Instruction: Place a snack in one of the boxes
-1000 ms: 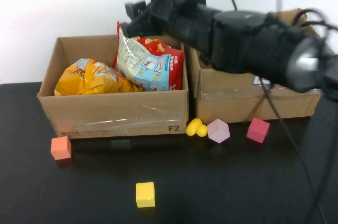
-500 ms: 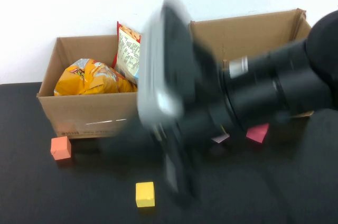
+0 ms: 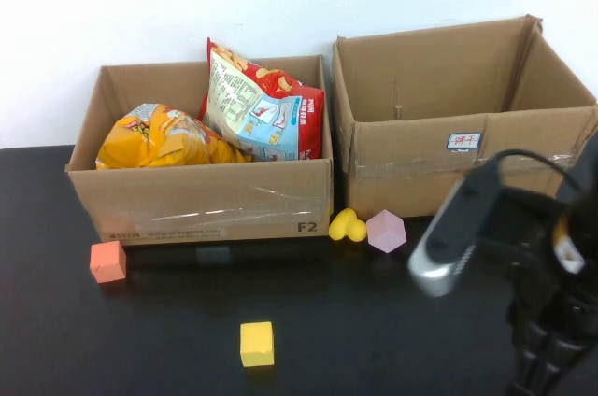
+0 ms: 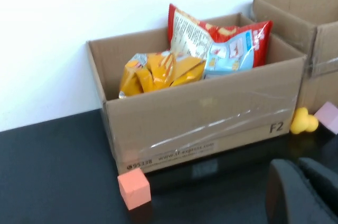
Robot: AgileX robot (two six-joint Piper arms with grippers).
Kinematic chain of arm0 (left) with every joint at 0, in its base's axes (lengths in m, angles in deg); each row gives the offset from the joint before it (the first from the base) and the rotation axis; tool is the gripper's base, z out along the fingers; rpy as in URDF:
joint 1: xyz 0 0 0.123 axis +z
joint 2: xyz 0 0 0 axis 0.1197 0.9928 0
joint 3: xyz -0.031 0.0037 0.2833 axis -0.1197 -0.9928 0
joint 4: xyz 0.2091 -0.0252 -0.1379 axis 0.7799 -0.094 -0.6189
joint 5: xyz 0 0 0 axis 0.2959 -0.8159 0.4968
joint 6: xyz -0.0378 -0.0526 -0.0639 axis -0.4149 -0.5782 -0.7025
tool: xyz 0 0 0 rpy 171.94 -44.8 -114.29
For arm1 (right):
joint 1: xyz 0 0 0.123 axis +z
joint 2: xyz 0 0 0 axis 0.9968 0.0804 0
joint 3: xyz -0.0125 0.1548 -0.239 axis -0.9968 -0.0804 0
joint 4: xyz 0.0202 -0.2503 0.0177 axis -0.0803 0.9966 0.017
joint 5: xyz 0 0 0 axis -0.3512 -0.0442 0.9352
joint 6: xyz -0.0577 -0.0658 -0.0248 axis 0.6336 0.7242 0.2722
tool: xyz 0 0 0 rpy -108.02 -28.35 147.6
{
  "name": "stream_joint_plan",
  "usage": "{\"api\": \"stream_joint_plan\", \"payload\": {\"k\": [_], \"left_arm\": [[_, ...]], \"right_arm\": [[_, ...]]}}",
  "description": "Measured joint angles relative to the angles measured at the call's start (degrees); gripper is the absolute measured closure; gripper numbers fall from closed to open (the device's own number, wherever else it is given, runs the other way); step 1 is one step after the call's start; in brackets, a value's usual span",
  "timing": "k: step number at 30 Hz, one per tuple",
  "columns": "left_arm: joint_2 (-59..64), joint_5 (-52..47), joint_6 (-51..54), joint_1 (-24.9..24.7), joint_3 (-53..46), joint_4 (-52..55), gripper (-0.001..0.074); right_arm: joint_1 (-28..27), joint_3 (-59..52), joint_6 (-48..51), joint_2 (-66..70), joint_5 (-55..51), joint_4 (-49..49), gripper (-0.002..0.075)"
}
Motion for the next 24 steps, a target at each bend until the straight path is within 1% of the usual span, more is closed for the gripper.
{"api": "stream_joint_plan", "payload": {"k": [4, 8, 11, 16, 20, 24], "left_arm": [[0.0, -0.2, -0.3, 0.0, 0.0, -0.3, 0.0736], [0.0, -3.2, -0.4, 0.0, 0.0, -0.4, 0.0736], [0.0, -4.3, -0.6, 0.0, 0.0, -0.5, 0.0736], [0.0, -4.2, -0.7, 0.0, 0.0, -0.5, 0.0736], [0.0, -3.4, -0.8, 0.0, 0.0, -0.4, 0.0736], [0.0, -2.9, -0.8, 0.0, -0.5, 0.0, 0.0736]], "right_arm": [[-0.8, -4.3, -7.4, -5.9, 3.2, 1.5, 0.0726], [-1.0, -10.7, -16.3, -13.1, 8.8, 7.2, 0.0726], [-1.2, -16.7, -24.8, -20.0, 15.2, 12.6, 0.0726], [-1.2, -28.7, -36.9, -33.0, 30.1, 19.9, 0.0726], [-1.2, -37.0, -42.8, -41.1, 38.8, 24.0, 0.0726], [-1.2, -42.0, -44.7, -45.4, 44.0, 26.2, 0.0727]]}}
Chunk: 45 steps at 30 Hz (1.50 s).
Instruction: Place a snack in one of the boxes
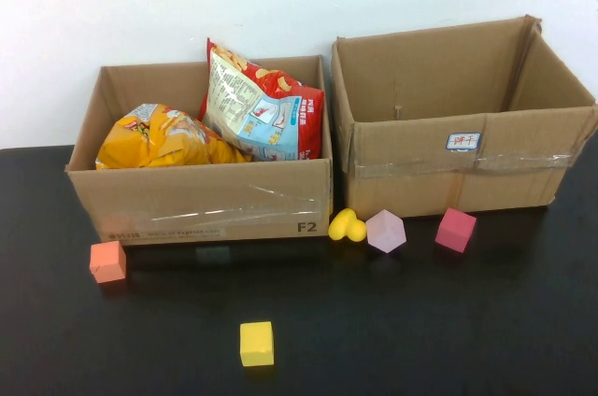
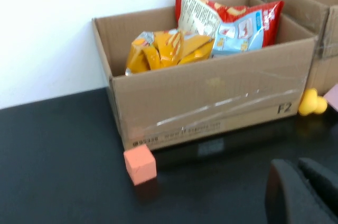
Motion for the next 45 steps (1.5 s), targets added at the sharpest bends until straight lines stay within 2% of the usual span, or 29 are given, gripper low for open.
{"api": "stream_joint_plan", "payload": {"k": [19, 22, 23, 29, 34, 38, 45], "left_arm": [[-1.2, 0.9, -0.1, 0.6, -2.6, -1.5, 0.0736], [-2.4, 1.0, -0.4, 3.8, -5.1, -6.7, 0.0736], [-3.2, 1.6, 1.5, 7.9, -6.5, -9.3, 0.0736], [-6.0, 12.5, 16.4, 21.8, -12.1, -17.8, 0.0736], [-6.2, 21.0, 20.9, 31.0, -19.3, -23.7, 0.0736], [-6.7, 17.9, 21.6, 31.7, -20.0, -24.5, 0.0736], [-6.7, 13.3, 22.3, 28.3, -19.6, -25.9, 0.0736]], "right_arm": [[0.0, -2.7, -0.5, -0.6, 0.6, 0.7, 0.0727], [0.0, -2.7, -0.5, -0.6, 0.6, 0.7, 0.0727], [0.0, -2.7, -0.5, -0.6, 0.5, 0.7, 0.0727], [0.0, -2.7, -0.5, -0.6, 0.4, 0.9, 0.0727], [0.0, -2.7, -0.5, -0.6, 0.4, 0.9, 0.0727], [0.0, -2.7, -0.5, -0.6, 0.3, 0.9, 0.0727], [0.0, -2.7, -0.5, -0.6, 0.1, 0.9, 0.0727]]}}
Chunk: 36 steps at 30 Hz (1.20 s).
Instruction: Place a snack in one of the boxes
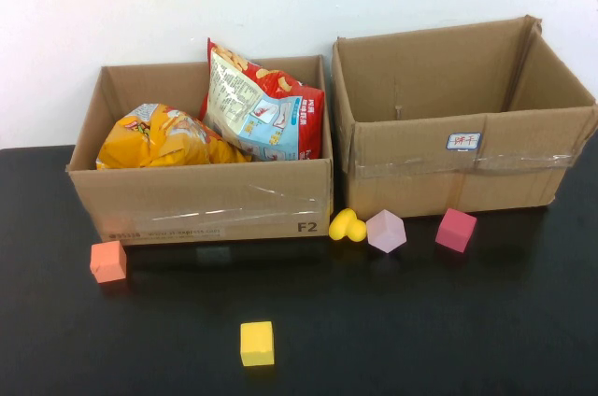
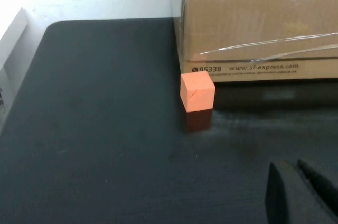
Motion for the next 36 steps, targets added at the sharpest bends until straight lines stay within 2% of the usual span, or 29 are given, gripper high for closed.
{"api": "stream_joint_plan", "payload": {"k": [30, 33, 36], "left_arm": [[0.0, -0.1, 0.3, -0.4, 0.0, -0.3, 0.0736], [0.0, -0.1, 0.3, -0.4, 0.0, 0.0, 0.0736], [0.0, -0.1, 0.3, -0.4, 0.0, -0.3, 0.0736]], "right_arm": [[-0.1, -1.4, 0.3, -0.3, 0.2, 0.1, 0.0727], [-2.0, -2.4, 3.8, -2.7, -1.2, -2.5, 0.0727], [-7.4, -4.1, 12.8, -8.1, -0.2, -8.8, 0.0727]]}}
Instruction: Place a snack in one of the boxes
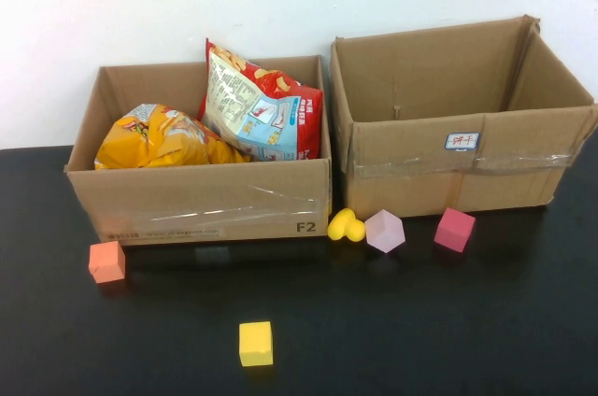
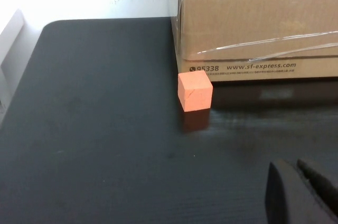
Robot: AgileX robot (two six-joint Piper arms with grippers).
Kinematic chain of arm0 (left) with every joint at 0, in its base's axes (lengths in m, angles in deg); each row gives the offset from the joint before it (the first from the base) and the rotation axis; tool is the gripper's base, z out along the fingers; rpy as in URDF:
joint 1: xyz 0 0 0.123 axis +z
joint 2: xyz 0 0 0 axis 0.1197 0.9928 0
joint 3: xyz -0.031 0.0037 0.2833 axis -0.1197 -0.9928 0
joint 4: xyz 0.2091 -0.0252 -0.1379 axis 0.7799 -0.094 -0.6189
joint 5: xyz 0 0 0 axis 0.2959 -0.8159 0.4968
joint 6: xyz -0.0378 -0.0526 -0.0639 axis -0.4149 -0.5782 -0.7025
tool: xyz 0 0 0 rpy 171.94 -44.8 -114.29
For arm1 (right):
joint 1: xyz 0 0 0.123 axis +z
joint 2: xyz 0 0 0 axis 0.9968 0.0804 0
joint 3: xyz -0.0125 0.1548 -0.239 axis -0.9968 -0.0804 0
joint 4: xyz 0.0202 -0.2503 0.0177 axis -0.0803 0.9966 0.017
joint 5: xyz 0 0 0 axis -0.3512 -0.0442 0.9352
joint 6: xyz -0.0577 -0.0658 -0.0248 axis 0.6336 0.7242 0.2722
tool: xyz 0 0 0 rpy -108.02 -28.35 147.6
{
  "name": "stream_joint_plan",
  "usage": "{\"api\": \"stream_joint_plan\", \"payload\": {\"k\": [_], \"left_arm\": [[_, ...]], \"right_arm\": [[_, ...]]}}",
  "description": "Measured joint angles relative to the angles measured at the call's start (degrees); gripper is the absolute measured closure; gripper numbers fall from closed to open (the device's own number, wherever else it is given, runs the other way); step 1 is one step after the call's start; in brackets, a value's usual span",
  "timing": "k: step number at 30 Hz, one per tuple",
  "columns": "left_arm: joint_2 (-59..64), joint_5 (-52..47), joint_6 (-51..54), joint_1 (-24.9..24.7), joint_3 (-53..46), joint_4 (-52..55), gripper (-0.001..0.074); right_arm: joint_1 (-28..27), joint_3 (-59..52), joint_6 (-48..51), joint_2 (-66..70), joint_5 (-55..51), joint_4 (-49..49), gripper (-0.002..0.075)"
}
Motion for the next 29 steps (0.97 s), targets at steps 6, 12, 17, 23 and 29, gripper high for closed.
{"api": "stream_joint_plan", "payload": {"k": [6, 12, 17, 23, 29], "left_arm": [[0.0, 0.0, 0.0, 0.0, 0.0, 0.0, 0.0736], [0.0, 0.0, 0.0, 0.0, 0.0, 0.0, 0.0736], [0.0, 0.0, 0.0, 0.0, 0.0, 0.0, 0.0736], [0.0, 0.0, 0.0, 0.0, 0.0, 0.0, 0.0736], [0.0, 0.0, 0.0, 0.0, 0.0, 0.0, 0.0736]], "right_arm": [[-15.5, -6.7, 19.6, -14.2, 6.5, -15.4, 0.0727], [-28.8, -13.7, 24.2, -23.1, 6.9, -19.3, 0.0727], [-35.7, -19.0, 24.6, -27.8, 7.0, -20.8, 0.0727], [-36.7, -20.2, 23.2, -27.9, 4.6, -21.0, 0.0727], [-36.7, -20.2, 20.3, -27.9, 4.6, -21.1, 0.0727]]}}
